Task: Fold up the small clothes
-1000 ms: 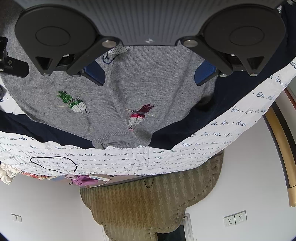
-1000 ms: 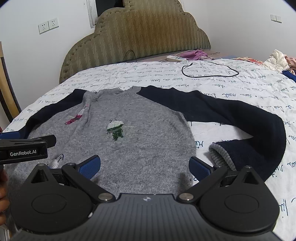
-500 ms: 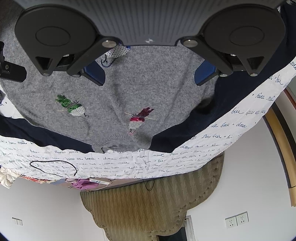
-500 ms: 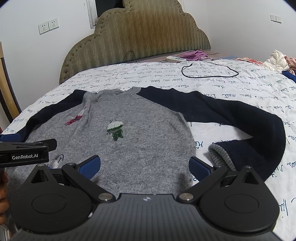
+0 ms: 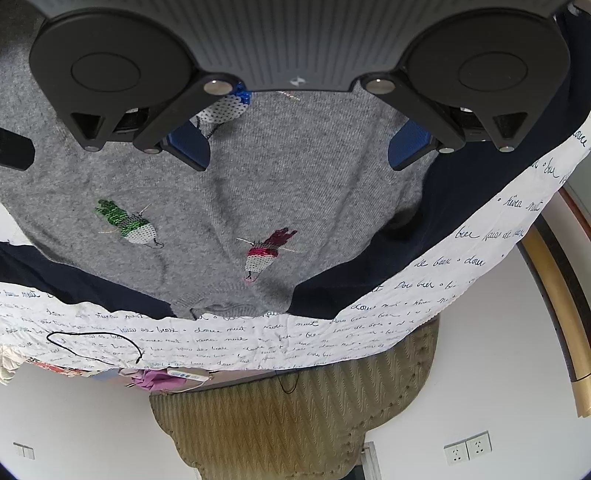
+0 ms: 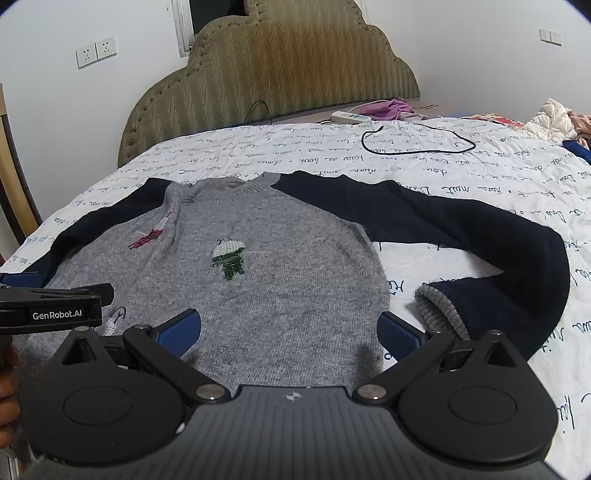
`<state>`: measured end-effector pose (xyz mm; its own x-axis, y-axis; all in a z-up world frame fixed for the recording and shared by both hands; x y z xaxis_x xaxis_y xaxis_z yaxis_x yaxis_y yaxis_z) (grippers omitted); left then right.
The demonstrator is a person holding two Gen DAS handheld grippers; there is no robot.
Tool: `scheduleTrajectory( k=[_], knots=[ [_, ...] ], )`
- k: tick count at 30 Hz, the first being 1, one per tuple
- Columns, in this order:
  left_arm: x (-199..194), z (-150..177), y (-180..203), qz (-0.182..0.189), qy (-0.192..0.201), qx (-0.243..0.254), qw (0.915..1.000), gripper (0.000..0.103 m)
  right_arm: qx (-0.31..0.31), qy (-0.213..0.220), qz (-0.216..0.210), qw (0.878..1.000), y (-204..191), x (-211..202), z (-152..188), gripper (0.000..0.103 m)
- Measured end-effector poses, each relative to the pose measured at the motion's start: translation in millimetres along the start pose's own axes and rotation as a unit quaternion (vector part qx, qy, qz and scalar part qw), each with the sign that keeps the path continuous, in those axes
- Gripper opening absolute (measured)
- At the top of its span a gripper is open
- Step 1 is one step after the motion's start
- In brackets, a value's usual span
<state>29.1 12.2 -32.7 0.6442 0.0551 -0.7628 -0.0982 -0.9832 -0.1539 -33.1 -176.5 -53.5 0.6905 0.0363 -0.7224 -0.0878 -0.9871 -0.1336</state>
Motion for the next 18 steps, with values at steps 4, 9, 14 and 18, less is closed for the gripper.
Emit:
scheduleTrajectory(
  k=[4,9,14,18],
  knots=[
    [-0.1,0.8,-1.0,-0.005,-0.001,0.001,1.0,0.103,-0.002,0.003,0.0,1.0,0.3,-1.4,0.5,0.103],
    [2.2,0.6,-0.9,-0.003,-0.006,-0.001,1.0,0.103,-0.009,0.004,-0.001,1.0,-2.0,-2.7,1.1,0.103],
    [5.1,-0.2,1.0,-0.004,-0.008,0.001,1.0,0.103,-0.018,0.008,0.006,1.0,-4.9,-3.5,1.5,0.103],
    [6.2,-2.5,4.6,-0.008,-0.007,0.007,0.9999,0.103,-0.019,0.01,0.006,1.0,-3.8,-3.1,1.2,0.103]
  ],
)
Point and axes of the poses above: each gripper's, at about its wrist camera, not at the fingertips, and x roughly the way its jaws point, y to its right, z to its underside, the point moved 3 cm from there along x, roughly the way its jaws point, and after that the axes turned 11 degrees about -y, right-handed, at the moved point
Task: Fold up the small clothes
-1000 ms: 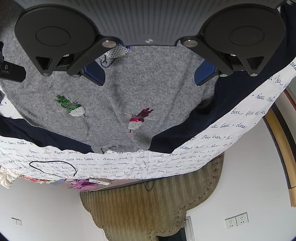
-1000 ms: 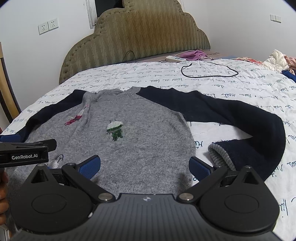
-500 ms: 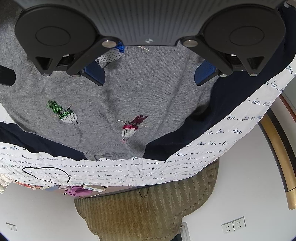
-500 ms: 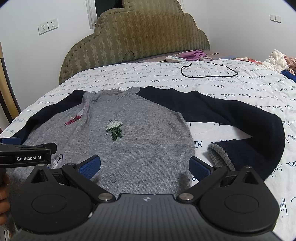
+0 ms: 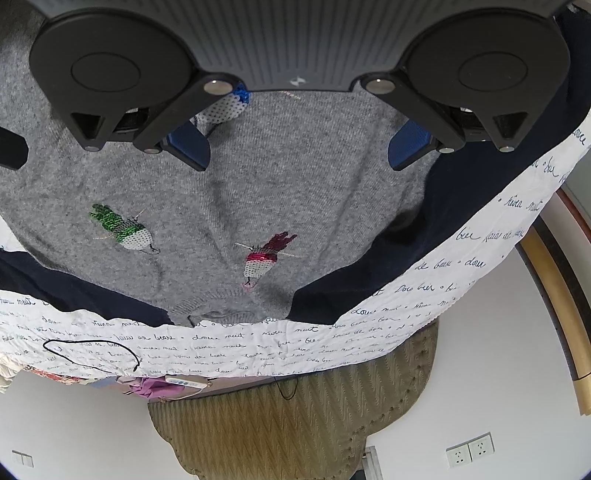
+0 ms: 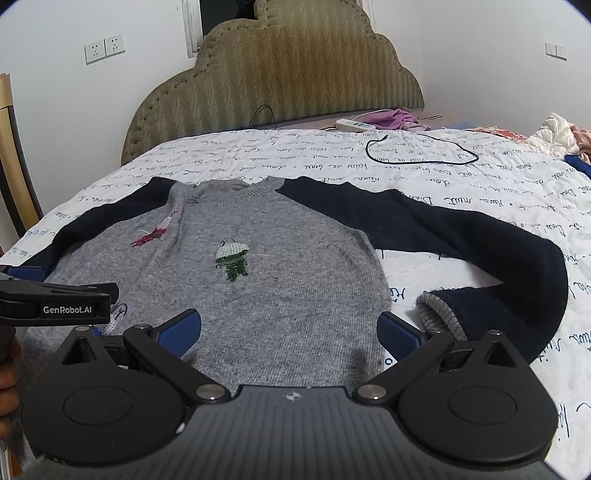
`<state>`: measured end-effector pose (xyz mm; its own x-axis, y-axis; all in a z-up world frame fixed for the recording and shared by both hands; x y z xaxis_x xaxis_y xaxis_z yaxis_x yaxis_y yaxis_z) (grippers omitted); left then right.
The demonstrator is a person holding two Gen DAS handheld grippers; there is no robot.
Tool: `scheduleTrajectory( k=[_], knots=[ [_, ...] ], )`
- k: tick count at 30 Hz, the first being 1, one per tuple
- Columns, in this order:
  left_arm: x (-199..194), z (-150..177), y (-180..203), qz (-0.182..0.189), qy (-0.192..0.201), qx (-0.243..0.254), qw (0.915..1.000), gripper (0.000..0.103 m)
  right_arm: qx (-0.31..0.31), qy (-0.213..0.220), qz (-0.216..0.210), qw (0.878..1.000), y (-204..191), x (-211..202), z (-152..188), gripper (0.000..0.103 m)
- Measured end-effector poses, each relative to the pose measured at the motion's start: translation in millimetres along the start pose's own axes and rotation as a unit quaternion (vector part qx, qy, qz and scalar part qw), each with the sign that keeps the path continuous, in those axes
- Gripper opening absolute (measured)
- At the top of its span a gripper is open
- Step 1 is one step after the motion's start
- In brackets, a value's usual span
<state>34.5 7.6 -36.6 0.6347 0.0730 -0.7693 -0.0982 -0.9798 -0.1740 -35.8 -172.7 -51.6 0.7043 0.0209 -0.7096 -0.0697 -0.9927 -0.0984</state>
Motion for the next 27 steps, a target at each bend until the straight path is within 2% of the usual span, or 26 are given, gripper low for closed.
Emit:
scheduleTrajectory(
  k=[7,11,16,18,20,24,27],
  knots=[
    [0.9,-9.3,12.9,-0.001,0.004,0.012,0.9999,0.103,-0.033,0.03,0.015,0.999,-3.0,-1.9,1.7,0.098],
    [0.7,-17.3,22.7,0.01,0.009,0.021,0.9997,0.103,-0.071,0.038,0.042,0.996,-3.1,-0.4,2.9,0.099],
    [3.1,-22.8,33.4,0.018,0.015,0.035,0.9991,0.103,-0.095,0.052,0.104,0.989,32.0,-8.6,-1.0,0.098],
    [6.1,-23.5,37.3,0.022,0.011,0.039,0.9989,0.103,-0.098,0.042,0.127,0.986,51.9,-9.5,0.2,0.093],
    [9.3,-23.5,41.7,0.026,0.007,0.043,0.9987,0.103,-0.092,0.024,0.143,0.985,69.9,-7.6,3.4,0.08],
    [16.1,-23.5,49.8,0.033,-0.001,0.051,0.9981,0.103,-0.092,-0.027,0.15,0.984,89.6,8.6,13.1,0.067],
    [20.1,-23.6,52.8,0.032,-0.004,0.057,0.9979,0.103,-0.109,-0.023,0.161,0.981,89.4,12.3,17.3,0.059]
  ],
)
Point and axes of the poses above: each gripper's, at about its wrist camera, not at the fingertips, and x roughly the way its jaws point, y to its right, z to its underside, the point moved 3 cm from there along x, roughly the way its jaws point, and after that the axes turned 11 degrees about -y, right-handed, at the moved point
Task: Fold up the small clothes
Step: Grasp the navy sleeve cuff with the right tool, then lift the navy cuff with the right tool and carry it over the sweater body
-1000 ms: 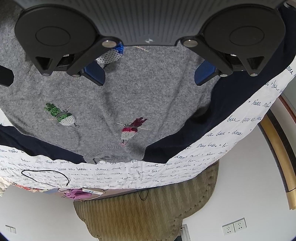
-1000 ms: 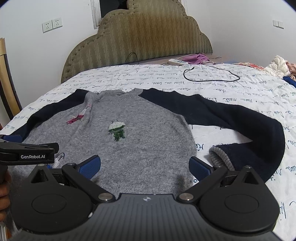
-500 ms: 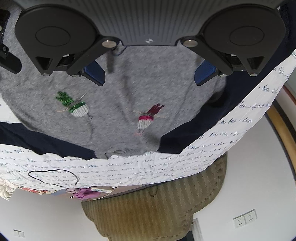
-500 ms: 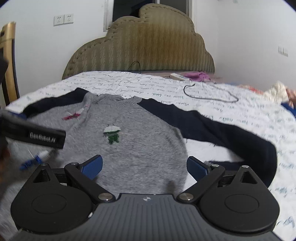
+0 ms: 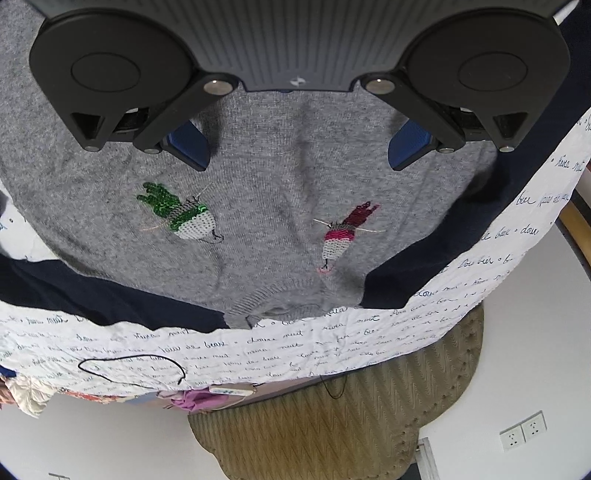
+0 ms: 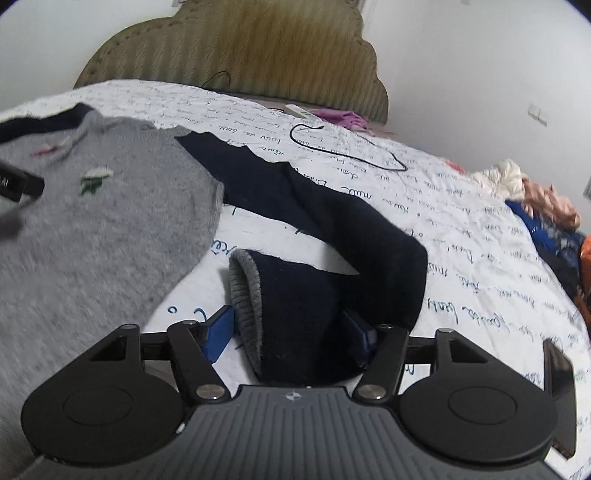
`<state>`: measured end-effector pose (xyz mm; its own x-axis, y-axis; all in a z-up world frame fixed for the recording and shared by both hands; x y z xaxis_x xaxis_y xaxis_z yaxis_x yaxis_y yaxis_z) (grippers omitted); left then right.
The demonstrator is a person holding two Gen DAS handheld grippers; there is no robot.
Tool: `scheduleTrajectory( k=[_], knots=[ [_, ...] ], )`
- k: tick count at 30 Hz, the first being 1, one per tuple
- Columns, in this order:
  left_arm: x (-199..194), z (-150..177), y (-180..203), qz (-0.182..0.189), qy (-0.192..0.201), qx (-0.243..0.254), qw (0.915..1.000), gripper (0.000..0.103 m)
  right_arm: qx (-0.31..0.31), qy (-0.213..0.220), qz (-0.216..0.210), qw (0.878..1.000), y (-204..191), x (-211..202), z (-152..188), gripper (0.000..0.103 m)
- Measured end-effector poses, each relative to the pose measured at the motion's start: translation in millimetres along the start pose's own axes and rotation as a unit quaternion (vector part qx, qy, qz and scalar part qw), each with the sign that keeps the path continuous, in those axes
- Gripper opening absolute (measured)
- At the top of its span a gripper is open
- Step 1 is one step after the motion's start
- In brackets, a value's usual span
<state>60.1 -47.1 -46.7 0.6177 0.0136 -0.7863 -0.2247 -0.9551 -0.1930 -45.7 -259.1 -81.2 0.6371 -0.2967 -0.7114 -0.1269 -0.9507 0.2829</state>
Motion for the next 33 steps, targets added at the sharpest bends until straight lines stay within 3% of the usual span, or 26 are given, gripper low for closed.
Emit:
scheduleTrajectory(
  k=[2,4,8,11,15,19,27,30,32,33],
  knots=[
    [1.7,-0.3,-0.7,-0.001,-0.002,0.0,1.0,0.103,0.011,0.002,-0.004,1.0,4.9,1.3,-1.2,0.033],
    [2.8,-0.8,-3.0,-0.001,-0.003,-0.004,1.0,0.103,0.028,0.007,-0.006,1.0,14.2,0.0,-1.7,0.016],
    [4.6,-2.4,-8.1,-0.001,-0.006,-0.011,0.9999,0.103,0.085,0.036,-0.002,0.996,46.2,-17.8,-3.8,0.011],
    [5.1,-3.3,-9.1,-0.002,-0.008,-0.011,0.9999,0.103,0.169,0.065,-0.025,0.983,90.0,-30.5,-8.2,0.011],
    [4.6,-3.6,-7.7,-0.005,-0.006,-0.007,0.9999,0.103,0.282,0.092,-0.073,0.952,157.3,-30.3,-9.8,0.012],
    [4.0,-4.8,-7.8,-0.008,-0.005,-0.008,0.9999,0.103,0.364,0.082,-0.095,0.923,214.6,-1.1,-8.2,0.012],
    [5.2,-6.5,-9.0,-0.014,-0.007,-0.008,0.9998,0.103,0.545,0.046,-0.121,0.828,294.6,75.8,28.2,0.012],
    [5.5,-6.6,-8.0,-0.013,-0.006,-0.006,0.9999,0.103,0.59,0.019,-0.141,0.795,304.3,104.5,43.1,0.025],
    [5.9,-6.7,-7.4,-0.013,-0.005,-0.005,0.9999,0.103,0.608,0.014,-0.165,0.776,303.8,116.7,51.6,0.053],
    [6.3,-6.9,-7.0,-0.013,-0.005,-0.004,0.9999,0.103,0.611,0.024,-0.178,0.771,301.8,118.8,53.6,0.055]
  ],
)
Point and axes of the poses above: each gripper's, at about its wrist camera, not at the fingertips, and x roughly the way its jaws point, y to its right, z to its underside, the point moved 3 cm from there along x, roughly the way its jaws point, and after that the axes turned 11 degrees about -y, right-handed, at the moved point
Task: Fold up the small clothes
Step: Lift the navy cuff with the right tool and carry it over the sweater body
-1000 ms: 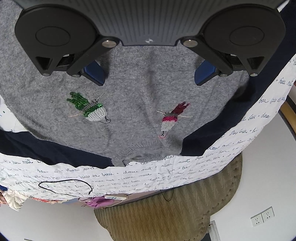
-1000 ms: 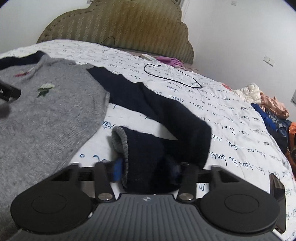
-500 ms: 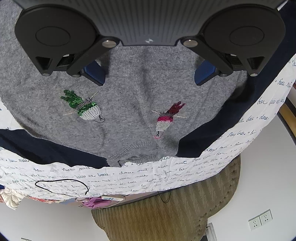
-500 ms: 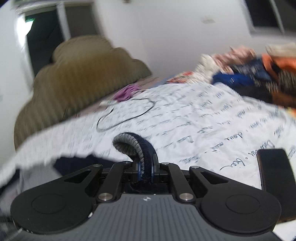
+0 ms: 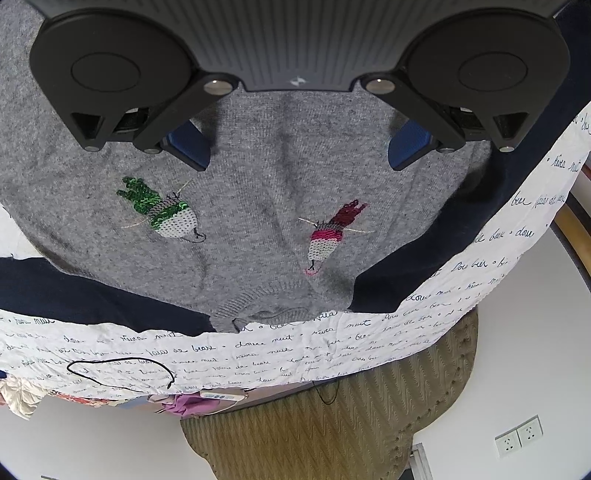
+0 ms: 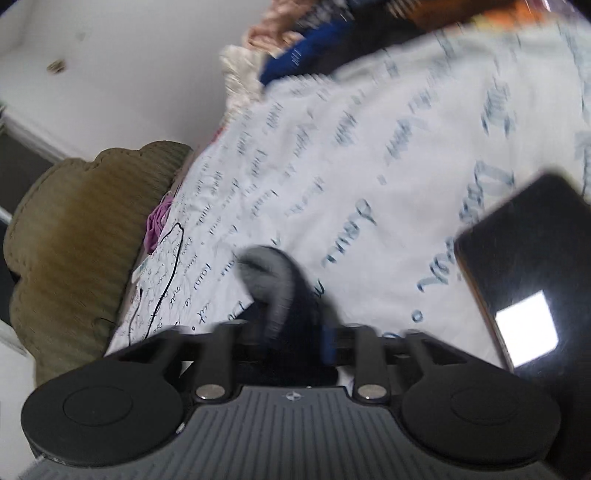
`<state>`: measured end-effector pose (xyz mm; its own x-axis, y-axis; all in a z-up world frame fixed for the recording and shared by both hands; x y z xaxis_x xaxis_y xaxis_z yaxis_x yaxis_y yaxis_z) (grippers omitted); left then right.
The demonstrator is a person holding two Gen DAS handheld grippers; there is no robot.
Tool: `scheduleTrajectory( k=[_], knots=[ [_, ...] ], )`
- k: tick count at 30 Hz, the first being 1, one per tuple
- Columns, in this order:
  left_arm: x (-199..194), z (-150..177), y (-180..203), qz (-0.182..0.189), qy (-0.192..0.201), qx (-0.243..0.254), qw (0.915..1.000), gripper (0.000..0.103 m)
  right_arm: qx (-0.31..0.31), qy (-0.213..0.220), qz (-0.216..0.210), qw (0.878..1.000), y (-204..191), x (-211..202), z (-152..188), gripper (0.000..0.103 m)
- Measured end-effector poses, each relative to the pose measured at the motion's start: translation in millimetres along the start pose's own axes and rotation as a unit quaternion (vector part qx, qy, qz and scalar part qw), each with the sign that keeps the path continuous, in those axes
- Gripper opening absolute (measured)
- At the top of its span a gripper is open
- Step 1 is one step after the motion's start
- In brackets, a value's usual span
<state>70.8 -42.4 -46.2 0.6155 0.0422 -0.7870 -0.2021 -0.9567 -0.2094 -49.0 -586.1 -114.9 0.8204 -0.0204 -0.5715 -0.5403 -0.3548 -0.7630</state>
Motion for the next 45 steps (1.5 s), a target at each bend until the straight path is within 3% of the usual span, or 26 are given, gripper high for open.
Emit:
scheduleTrajectory(
  k=[4,5,6,8,9,13,18,26,31,36,45],
  knots=[
    [1.0,-1.6,-0.7,0.0,0.0,0.001,1.0,0.103,-0.018,0.009,-0.01,1.0,-7.6,2.1,8.3,0.066],
    [0.9,-2.1,-1.4,-0.001,0.001,0.001,1.0,0.103,-0.03,0.015,0.001,0.999,-11.8,3.2,8.7,0.064],
    [0.9,-2.5,-2.5,-0.002,0.003,0.0,1.0,0.103,-0.045,0.023,0.024,0.998,-16.1,4.2,8.6,0.057],
    [1.0,-3.1,-5.4,-0.004,0.004,-0.002,1.0,0.103,-0.072,0.034,0.082,0.993,-25.0,8.2,8.1,0.019],
    [1.3,-3.4,-7.2,-0.006,0.005,-0.003,1.0,0.103,-0.08,0.04,0.099,0.991,-27.9,9.6,7.5,0.014],
    [2.8,-5.6,-14.7,-0.015,0.007,-0.003,0.9999,0.103,-0.125,0.066,0.096,0.985,-53.4,-2.2,17.6,0.014],
    [5.5,-9.2,-24.8,-0.023,0.011,-0.005,0.9997,0.103,-0.225,0.075,0.066,0.969,-117.6,-14.0,52.8,0.013],
    [10.6,-6.2,-38.0,-0.025,0.012,-0.004,0.9996,0.103,-0.317,-0.001,-0.002,0.949,-206.8,9.7,123.9,0.014],
    [9.8,-18.1,-73.2,-0.092,0.038,-0.015,0.9949,0.103,-0.353,-0.045,-0.029,0.934,-247.6,32.9,168.8,0.014],
    [22.7,-39.8,-146.6,-0.147,0.027,-0.064,0.9867,0.103,-0.386,-0.075,-0.055,0.918,-285.5,45.1,212.6,0.014],
    [66.8,-57.4,-224.1,-0.046,-0.023,-0.049,0.9975,0.103,-0.422,-0.123,-0.088,0.894,-329.9,57.3,268.0,0.014]
  ],
)
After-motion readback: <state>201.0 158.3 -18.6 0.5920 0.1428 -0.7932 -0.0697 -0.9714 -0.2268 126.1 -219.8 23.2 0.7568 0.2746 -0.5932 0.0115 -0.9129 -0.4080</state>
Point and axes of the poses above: each gripper's, at about its wrist camera, not at the fingertips, and x roughly the way its jaws point, y to its right, z to its underside, the point moved 3 cm from there along x, roughly the way its jaws point, and after that the axes turned 11 degrees about -y, right-handed, at the moved point
